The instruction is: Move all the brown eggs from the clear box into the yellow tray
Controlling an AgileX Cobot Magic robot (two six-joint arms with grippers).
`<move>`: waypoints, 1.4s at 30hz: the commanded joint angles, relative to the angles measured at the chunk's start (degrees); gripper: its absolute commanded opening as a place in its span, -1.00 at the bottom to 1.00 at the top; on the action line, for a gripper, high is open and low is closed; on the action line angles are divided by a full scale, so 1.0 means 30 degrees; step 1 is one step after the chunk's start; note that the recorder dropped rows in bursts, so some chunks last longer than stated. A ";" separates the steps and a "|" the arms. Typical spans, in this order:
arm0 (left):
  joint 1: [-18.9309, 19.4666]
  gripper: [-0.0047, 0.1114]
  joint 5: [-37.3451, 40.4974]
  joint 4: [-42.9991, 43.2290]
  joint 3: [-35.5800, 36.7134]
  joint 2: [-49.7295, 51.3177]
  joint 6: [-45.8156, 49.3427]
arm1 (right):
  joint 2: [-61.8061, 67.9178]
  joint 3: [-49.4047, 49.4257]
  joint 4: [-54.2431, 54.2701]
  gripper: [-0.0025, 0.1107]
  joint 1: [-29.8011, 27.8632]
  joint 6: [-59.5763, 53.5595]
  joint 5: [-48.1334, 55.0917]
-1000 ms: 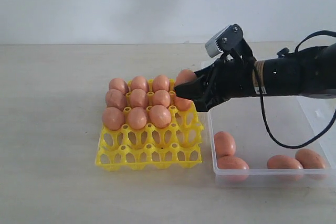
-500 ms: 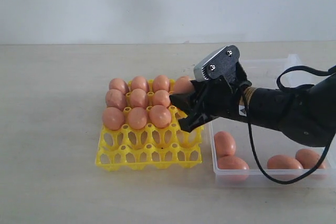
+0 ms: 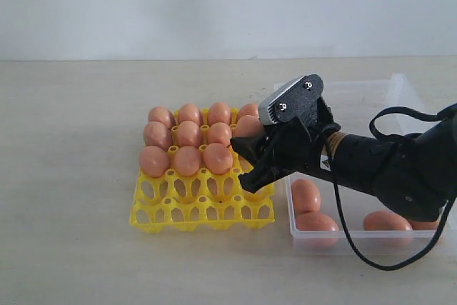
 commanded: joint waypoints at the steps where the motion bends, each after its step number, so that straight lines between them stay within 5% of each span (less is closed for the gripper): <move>1: 0.0015 -0.85 0.0004 -0.0010 0.0071 -0.0061 0.0075 | -0.0179 0.0224 0.0596 -0.96 0.0018 -0.0484 -0.0319; 13: 0.0015 -0.85 0.0004 -0.0010 0.0071 -0.0061 0.0075 | 0.0804 0.0224 0.0596 -0.93 0.0018 0.0238 0.0597; 31: 0.0015 -0.85 0.0004 -0.0010 0.0071 -0.0061 0.0075 | 0.1112 0.0224 0.0679 -0.13 0.0018 0.0535 0.0295; 42: 0.0015 -0.85 0.0004 -0.0010 0.0071 -0.0061 0.0075 | 0.1112 0.0224 0.0679 -0.08 0.0018 0.0535 0.0371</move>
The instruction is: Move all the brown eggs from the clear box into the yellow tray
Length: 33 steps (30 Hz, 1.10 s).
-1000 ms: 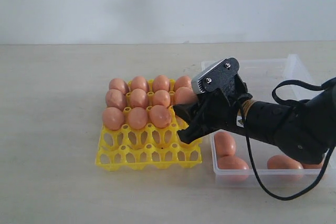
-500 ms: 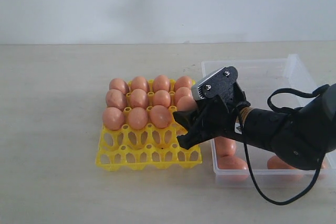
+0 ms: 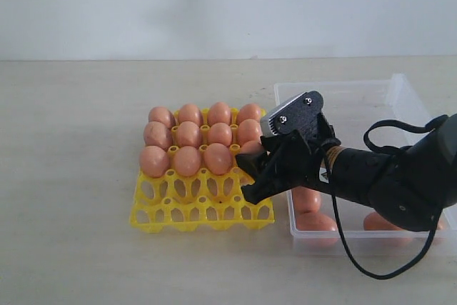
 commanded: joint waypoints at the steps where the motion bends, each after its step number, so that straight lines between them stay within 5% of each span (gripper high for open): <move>1: 0.0015 -0.85 0.0004 -0.0010 0.0071 -0.0061 0.0075 | 0.0006 0.0053 0.0065 -0.08 0.0018 0.0090 0.0168; 9: 0.0015 -0.85 0.0004 -0.0010 0.0071 -0.0061 0.0075 | -0.3343 0.0053 0.0065 -0.09 0.0018 0.0623 0.0215; 12: 0.0015 -0.85 0.0004 -0.0010 0.0071 -0.0061 0.0075 | -0.6847 0.0053 0.2537 -0.15 -0.0033 0.0309 0.3484; 16: 0.0015 -0.85 0.0004 -0.0010 0.0071 -0.0061 0.0075 | -0.9912 -0.0258 1.1355 -0.95 -0.2558 -0.5250 1.1110; 20: 0.0015 -0.85 0.0004 -0.0010 0.0071 -0.0061 0.0075 | -0.9965 -0.4489 1.1896 -0.93 -0.6895 -0.6295 2.1602; 25: 0.0015 -0.85 0.0004 -0.0010 0.0071 -0.0061 0.0075 | -0.8104 -0.9121 1.3978 -0.93 -0.7544 -1.2082 3.5477; 30: 0.0015 -0.85 0.0004 -0.0010 0.0071 -0.0061 0.0075 | -0.7326 -0.9227 1.6101 -0.88 -0.6446 -1.6846 3.6479; 32: 0.0015 -0.85 0.0004 -0.0010 0.0071 -0.0061 0.0075 | -0.7102 -0.9227 1.6300 -0.55 -0.5834 -1.6681 3.5840; 33: 0.0015 -0.85 0.0004 -0.0010 0.0071 -0.0061 0.0075 | -0.6664 -0.9227 1.6430 -0.20 -0.5435 -1.6173 3.4593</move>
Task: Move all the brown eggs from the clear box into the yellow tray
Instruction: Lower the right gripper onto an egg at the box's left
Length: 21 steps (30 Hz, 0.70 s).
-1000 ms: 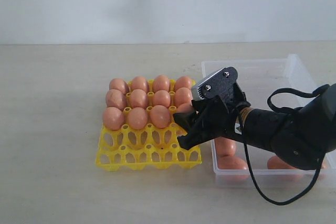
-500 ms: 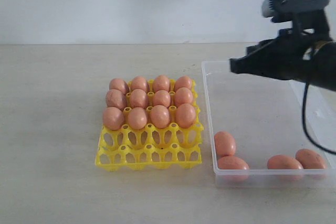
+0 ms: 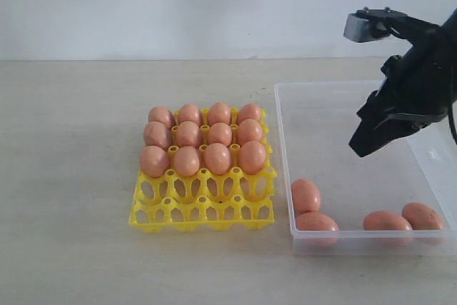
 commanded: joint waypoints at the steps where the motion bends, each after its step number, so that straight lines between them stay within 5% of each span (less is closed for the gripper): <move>1: 0.0015 -0.85 0.0004 -0.0010 0.0071 -0.0061 0.0075 | 0.0890 -0.0197 0.0231 -0.03 0.1067 0.0517 -0.2357; 2: 0.0015 -0.85 0.0004 -0.0010 0.0071 -0.0061 0.0075 | 0.1527 -0.0197 0.0117 0.13 0.1342 0.1307 -0.3140; 21: 0.0015 -0.85 0.0004 -0.0010 0.0071 -0.0061 0.0075 | 0.6589 -0.0197 0.2492 0.13 0.1384 0.2365 -0.4526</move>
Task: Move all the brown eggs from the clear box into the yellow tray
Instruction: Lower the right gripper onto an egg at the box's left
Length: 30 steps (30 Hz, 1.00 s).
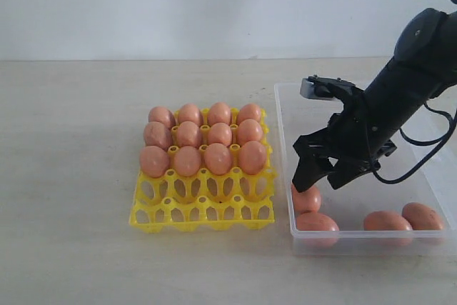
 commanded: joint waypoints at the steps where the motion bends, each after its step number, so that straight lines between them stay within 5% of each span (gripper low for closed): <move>1: 0.0015 -0.85 0.0004 -0.0010 0.0071 -0.0061 0.0075 | -0.0039 -0.0072 0.0376 0.13 0.0037 -0.0328 -0.0091; 21: 0.0015 -0.85 0.0004 -0.0010 0.0071 -0.0061 0.0075 | 0.0818 -0.0072 0.1066 0.13 0.0037 -0.0316 -0.0188; 30: 0.0015 -0.85 0.0004 -0.0010 0.0071 -0.0061 0.0075 | 0.0857 -0.0072 0.1069 -0.23 0.0037 -0.0316 -0.0357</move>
